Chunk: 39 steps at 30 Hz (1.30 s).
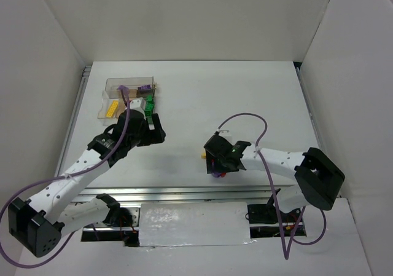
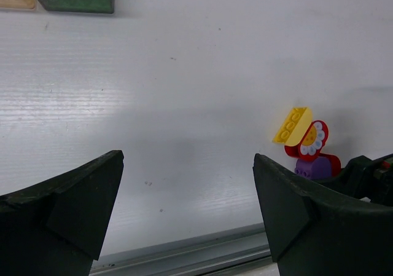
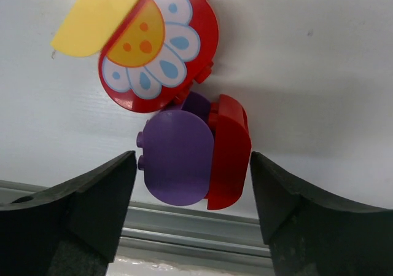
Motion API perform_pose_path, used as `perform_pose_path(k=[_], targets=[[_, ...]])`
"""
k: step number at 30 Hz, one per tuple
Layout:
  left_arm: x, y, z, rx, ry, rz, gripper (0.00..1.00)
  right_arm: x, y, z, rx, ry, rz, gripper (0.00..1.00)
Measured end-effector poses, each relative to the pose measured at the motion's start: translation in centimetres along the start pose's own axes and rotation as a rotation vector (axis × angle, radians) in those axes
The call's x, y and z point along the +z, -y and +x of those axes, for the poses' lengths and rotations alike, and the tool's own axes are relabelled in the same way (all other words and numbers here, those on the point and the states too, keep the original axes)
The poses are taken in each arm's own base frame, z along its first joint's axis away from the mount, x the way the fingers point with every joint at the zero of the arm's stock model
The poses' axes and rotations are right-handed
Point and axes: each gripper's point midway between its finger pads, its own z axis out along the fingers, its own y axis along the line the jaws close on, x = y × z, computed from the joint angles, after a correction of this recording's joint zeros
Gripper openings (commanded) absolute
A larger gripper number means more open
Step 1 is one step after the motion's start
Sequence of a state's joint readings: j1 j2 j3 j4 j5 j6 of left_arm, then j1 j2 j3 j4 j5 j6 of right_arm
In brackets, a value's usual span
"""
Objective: Sort the legos into containers by color
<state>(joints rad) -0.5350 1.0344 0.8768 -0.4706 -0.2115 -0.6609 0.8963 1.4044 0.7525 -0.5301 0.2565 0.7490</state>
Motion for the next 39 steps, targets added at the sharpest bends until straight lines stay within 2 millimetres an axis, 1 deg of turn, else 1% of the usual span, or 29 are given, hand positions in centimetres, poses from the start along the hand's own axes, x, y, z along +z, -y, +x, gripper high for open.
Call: perform_pose_path(k=[1,3,4,6,7,9,11,13,15,16,19,21,24,26,28,33,37,39], targets=[[-0.3,0.1,-0.2,-0.002,0.011,0.007,0.99,0.2,0.0,0.3,0.001,-0.008,-0.005,0.71],[-0.5,0.2,-0.4,-0.003,0.018,0.012,0.99,0.4,0.0,0.8,0.007,-0.021,-0.01,0.65],[-0.5,0.2,-0.3,-0.003,0.017,0.012,1.0,0.4,-0.1,0.8,0.01,-0.022,-0.015,0.59],[-0.4,0.2,-0.2,-0.002,0.01,0.011,0.99,0.4,-0.3,0.7,0.013,-0.02,-0.026,0.55],[-0.3,0.2,-0.1,-0.002,0.006,0.013,1.0,0.4,-0.4,0.7,0.01,-0.02,-0.028,0.48],[-0.2,0.3,0.0,-0.001,-0.002,0.019,0.99,0.4,-0.3,0.8,0.005,-0.022,-0.03,0.4],[-0.2,0.5,0.2,-0.001,-0.01,0.031,1.0,0.3,-0.3,0.9,-0.004,-0.024,-0.029,0.37],[-0.3,1.0,0.3,-0.003,-0.019,0.056,0.99,-0.1,-0.3,1.1,-0.017,-0.029,-0.035,0.37],[-0.5,1.7,0.3,-0.009,-0.028,0.092,0.99,-1.3,-0.7,1.2,-0.03,-0.024,-0.065,0.37],[-0.6,2.3,0.3,-0.019,-0.031,0.12,0.99,-2.2,-1.1,1.0,-0.037,-0.009,-0.097,0.37],[-1.5,4.3,0.1,-0.063,-0.035,0.224,1.0,-5.6,-2.9,0.1,-0.052,0.061,-0.232,0.37],[-2.3,6.1,-0.1,-0.112,-0.029,0.322,0.99,-8.3,-4.3,-1.0,-0.055,0.135,-0.344,0.37],[-3.4,8.8,0.2,-0.175,-0.047,0.469,0.99,-12.2,-5.9,-2.8,-0.045,0.248,-0.5,0.36],[-3.9,10.4,0.7,-0.203,-0.074,0.54,1.0,-13.8,-6.4,-3.7,-0.037,0.302,-0.558,0.36],[-4.2,11.8,1.2,-0.223,-0.102,0.592,1.0,-14.6,-6.8,-4.3,-0.036,0.335,-0.588,0.36],[-4.5,15.1,2.2,-0.242,-0.168,0.699,0.98,-15.3,-7.3,-5.2,-0.041,0.36,-0.594,0.37],[-4.5,17.1,3.7,-0.239,-0.226,0.748,0.96,-16.1,-8.1,-6.5,-0.038,0.381,-0.591,0.37],[-4.1,17.7,4.7,-0.232,-0.252,0.746,0.95,-16.3,-8.4,-6.8,-0.04,0.388,-0.59,0.37]])
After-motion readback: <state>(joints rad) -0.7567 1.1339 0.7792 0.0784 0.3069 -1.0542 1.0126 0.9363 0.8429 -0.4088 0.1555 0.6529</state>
